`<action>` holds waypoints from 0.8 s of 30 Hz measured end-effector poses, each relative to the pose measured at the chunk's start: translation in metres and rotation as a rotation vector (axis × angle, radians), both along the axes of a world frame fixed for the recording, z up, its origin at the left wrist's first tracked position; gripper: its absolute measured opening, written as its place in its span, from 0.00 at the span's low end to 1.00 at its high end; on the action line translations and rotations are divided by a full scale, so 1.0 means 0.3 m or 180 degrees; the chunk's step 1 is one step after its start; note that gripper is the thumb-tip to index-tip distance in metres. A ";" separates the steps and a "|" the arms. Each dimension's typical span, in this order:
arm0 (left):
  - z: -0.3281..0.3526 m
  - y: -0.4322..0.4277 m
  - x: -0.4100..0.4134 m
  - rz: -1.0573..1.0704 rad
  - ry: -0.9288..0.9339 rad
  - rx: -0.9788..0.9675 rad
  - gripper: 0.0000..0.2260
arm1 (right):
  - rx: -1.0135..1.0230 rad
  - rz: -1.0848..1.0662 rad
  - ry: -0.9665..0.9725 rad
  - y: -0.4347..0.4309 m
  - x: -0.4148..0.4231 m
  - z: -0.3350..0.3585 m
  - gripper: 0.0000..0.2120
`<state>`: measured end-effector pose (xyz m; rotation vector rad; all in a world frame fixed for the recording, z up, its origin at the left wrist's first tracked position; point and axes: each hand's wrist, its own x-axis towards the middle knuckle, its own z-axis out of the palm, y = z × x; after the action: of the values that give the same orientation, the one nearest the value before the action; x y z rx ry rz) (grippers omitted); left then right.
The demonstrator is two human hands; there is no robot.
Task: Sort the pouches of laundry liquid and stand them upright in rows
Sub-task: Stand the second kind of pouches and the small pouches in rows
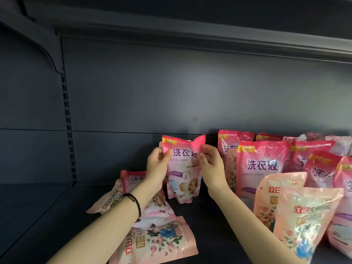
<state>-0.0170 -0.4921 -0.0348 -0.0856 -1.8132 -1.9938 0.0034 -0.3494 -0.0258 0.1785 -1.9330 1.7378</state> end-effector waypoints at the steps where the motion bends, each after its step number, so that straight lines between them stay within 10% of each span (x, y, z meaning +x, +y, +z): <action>1: 0.009 -0.018 0.002 0.0023 0.0024 -0.0250 0.07 | -0.0013 -0.0011 0.0079 -0.002 -0.004 0.002 0.09; 11: 0.114 -0.299 0.104 0.0112 -0.0046 -0.2983 0.04 | 0.1202 -0.0585 0.0954 0.009 0.070 0.058 0.07; 18: 0.147 -0.467 0.140 0.0679 -0.0300 -0.5473 0.09 | 0.4036 0.0837 0.1288 -0.139 0.109 0.156 0.07; 24: 0.086 -0.538 0.073 0.0720 -0.0448 -0.5847 0.15 | 0.5025 0.1194 0.1175 -0.326 0.022 0.179 0.10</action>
<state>0.0049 -0.6536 -0.0090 -0.2478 -2.8365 0.3093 0.0100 -0.4471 0.0279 1.3129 -2.5348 -0.1022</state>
